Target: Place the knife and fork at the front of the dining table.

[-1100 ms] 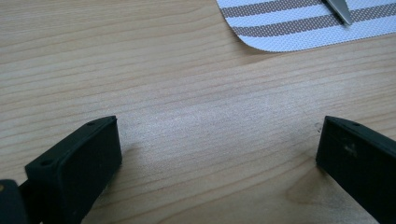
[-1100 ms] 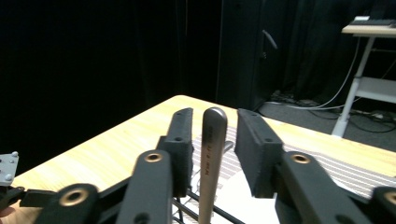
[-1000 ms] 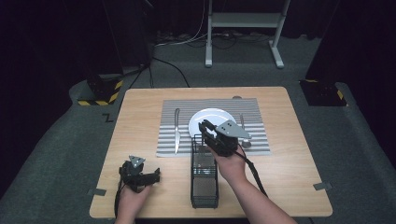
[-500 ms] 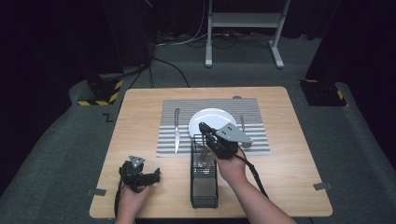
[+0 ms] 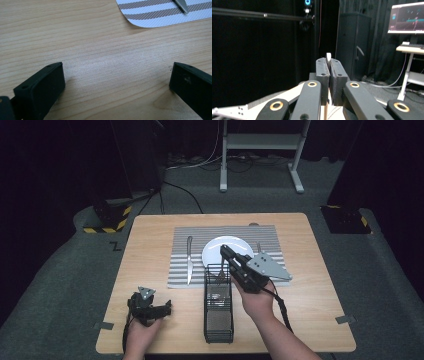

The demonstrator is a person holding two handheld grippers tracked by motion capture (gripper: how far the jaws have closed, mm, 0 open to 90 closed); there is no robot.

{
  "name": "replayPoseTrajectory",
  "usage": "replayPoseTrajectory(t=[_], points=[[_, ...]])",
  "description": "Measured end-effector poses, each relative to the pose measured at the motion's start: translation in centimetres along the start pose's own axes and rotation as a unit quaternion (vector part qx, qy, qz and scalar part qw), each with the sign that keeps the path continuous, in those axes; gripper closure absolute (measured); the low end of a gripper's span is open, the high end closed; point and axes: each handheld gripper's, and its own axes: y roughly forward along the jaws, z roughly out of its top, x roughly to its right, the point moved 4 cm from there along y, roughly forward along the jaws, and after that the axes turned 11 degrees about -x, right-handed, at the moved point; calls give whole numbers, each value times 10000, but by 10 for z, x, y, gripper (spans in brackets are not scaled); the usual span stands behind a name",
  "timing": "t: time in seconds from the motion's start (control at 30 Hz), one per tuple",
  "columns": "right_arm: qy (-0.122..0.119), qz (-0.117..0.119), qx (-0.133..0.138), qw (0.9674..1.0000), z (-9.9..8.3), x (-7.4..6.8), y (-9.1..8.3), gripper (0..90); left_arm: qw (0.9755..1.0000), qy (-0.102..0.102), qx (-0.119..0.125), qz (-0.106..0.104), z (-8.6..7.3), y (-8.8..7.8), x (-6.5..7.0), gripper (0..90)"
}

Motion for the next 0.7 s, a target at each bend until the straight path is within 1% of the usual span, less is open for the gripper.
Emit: replayPoseTrajectory(t=[0.1,0.27,0.4,0.43,0.5,0.57,0.63,0.7], points=[[23,-14,174,9998,11,3,-11,869,10000,1,0,1,0,0,0,2],[71,-117,448,9989,30,11,-31,869,10000,0,1,1,0,0,0,2],[84,-256,592,9979,39,20,-45,869,10000,-2,2,1,0,0,0,2],[79,-325,617,9975,41,24,-49,869,10000,-1,2,0,0,0,0,2],[90,-410,651,9970,43,29,-55,869,10000,-1,1,1,0,0,0,2],[91,-526,662,9964,44,38,-61,869,10000,2,3,2,0,0,0,2],[80,-644,643,9958,42,46,-66,869,10000,-1,2,1,0,0,0,2],[125,-781,587,9951,37,57,-70,869,10000,0,1,2,0,0,0,2]])
